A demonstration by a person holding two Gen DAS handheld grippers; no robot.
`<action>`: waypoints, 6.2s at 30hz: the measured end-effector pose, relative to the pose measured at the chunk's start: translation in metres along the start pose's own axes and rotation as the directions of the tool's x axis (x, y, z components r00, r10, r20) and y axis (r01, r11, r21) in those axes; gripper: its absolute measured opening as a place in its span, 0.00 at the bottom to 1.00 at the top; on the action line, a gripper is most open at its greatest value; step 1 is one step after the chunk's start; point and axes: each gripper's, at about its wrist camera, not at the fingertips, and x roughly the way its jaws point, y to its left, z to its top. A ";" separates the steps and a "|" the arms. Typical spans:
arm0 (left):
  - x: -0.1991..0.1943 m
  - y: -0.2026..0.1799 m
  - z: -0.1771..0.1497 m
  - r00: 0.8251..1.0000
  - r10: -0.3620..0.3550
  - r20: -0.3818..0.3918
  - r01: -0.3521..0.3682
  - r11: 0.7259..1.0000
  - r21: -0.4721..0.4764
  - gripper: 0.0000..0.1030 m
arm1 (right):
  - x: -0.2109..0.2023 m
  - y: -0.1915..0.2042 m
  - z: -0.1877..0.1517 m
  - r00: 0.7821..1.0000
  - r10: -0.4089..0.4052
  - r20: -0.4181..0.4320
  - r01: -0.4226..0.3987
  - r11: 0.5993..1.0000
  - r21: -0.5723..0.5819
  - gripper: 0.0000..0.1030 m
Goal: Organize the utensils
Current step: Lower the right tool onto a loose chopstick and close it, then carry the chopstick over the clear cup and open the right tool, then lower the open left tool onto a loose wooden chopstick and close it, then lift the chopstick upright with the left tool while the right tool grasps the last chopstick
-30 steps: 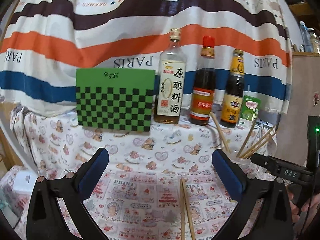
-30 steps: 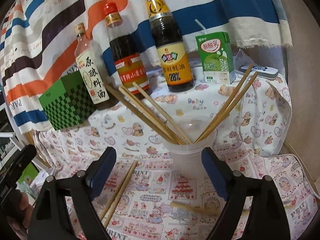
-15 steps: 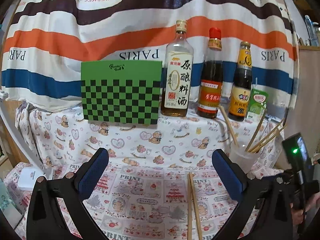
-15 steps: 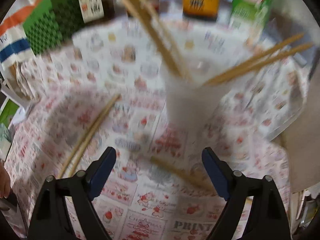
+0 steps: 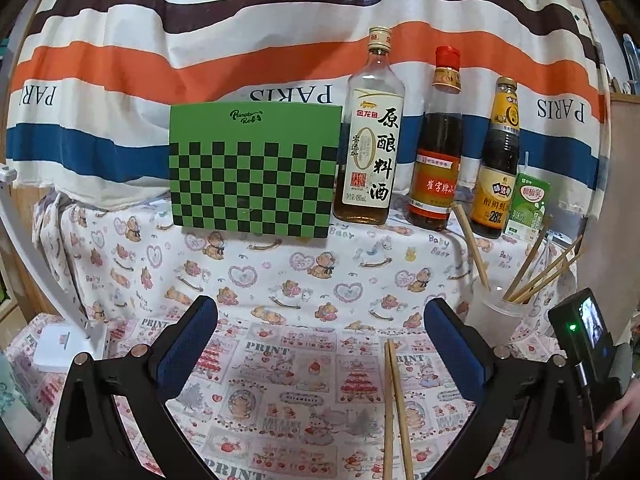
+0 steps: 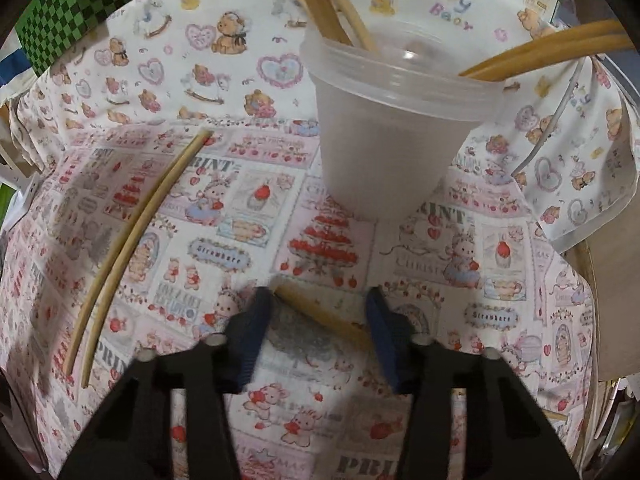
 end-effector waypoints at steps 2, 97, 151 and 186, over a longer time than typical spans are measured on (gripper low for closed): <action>0.000 -0.002 0.000 1.000 0.000 0.002 0.000 1.000 0.011 0.99 | -0.002 0.001 -0.001 1.000 0.009 -0.002 -0.009 1.000 -0.007 0.21; 0.040 -0.006 -0.018 0.967 -0.019 -0.254 0.024 1.000 0.018 0.99 | -0.100 -0.003 -0.037 0.791 -0.104 0.602 -0.052 0.970 0.237 0.96; 0.083 -0.058 -0.088 0.725 -0.178 -0.666 0.275 0.960 0.043 0.06 | -0.070 -0.026 -0.033 0.907 -0.147 0.394 -0.001 0.936 0.352 0.98; 0.004 -0.020 -0.009 0.961 -0.212 -0.178 0.218 0.976 0.014 0.06 | -0.050 0.034 -0.035 0.976 0.046 0.214 -0.070 0.992 0.105 0.06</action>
